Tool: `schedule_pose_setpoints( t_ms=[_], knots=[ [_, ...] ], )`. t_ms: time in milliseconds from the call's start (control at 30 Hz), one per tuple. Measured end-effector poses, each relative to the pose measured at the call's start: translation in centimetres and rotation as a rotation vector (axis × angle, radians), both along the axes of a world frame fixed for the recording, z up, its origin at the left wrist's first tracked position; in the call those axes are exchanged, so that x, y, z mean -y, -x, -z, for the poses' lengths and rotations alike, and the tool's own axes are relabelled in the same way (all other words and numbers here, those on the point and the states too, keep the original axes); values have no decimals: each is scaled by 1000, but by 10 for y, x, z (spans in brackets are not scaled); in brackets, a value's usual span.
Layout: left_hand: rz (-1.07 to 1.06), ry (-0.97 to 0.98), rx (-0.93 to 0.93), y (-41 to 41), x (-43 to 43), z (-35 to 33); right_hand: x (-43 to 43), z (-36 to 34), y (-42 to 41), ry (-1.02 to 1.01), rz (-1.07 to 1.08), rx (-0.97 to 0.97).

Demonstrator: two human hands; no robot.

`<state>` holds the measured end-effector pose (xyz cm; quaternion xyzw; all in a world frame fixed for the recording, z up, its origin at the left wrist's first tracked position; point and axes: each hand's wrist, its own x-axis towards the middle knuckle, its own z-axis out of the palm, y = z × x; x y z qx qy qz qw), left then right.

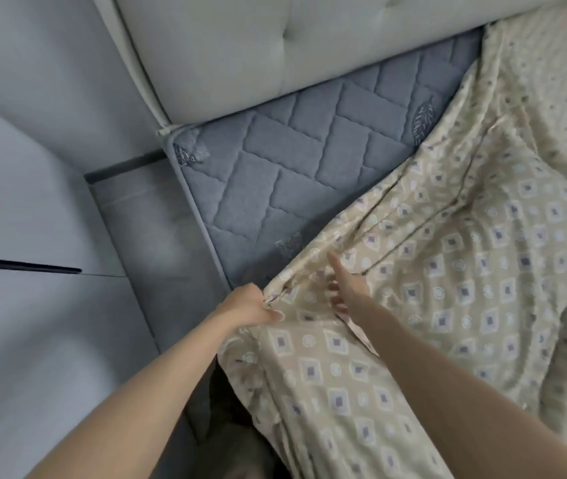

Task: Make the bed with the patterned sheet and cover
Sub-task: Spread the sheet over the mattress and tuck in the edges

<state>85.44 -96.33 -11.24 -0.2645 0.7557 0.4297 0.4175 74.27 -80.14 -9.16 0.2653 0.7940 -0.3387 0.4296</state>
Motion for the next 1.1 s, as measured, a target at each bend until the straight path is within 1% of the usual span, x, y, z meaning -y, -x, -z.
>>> schedule_pose_setpoints(
  t_ms=[100,300,467,567,600,700,800,933,1100],
  knots=[
    [46,-7,-3,4,28,1,52,-2,22,-1,-134,0],
    [88,86,-16,8,83,3,131,14,37,-34,-277,115],
    [87,135,-18,20,125,14,177,36,46,-77,-269,127],
    [88,188,-31,28,155,19,213,34,66,11,-271,125],
    [79,212,-34,32,168,20,226,32,74,65,-256,118],
    [67,290,-40,49,206,12,248,26,96,220,-95,122],
    [57,364,-52,67,241,5,270,22,109,306,-45,150],
    [37,464,-94,85,272,1,298,18,123,442,60,118],
    [45,601,-165,99,303,-1,332,15,130,552,191,71]
  ],
)
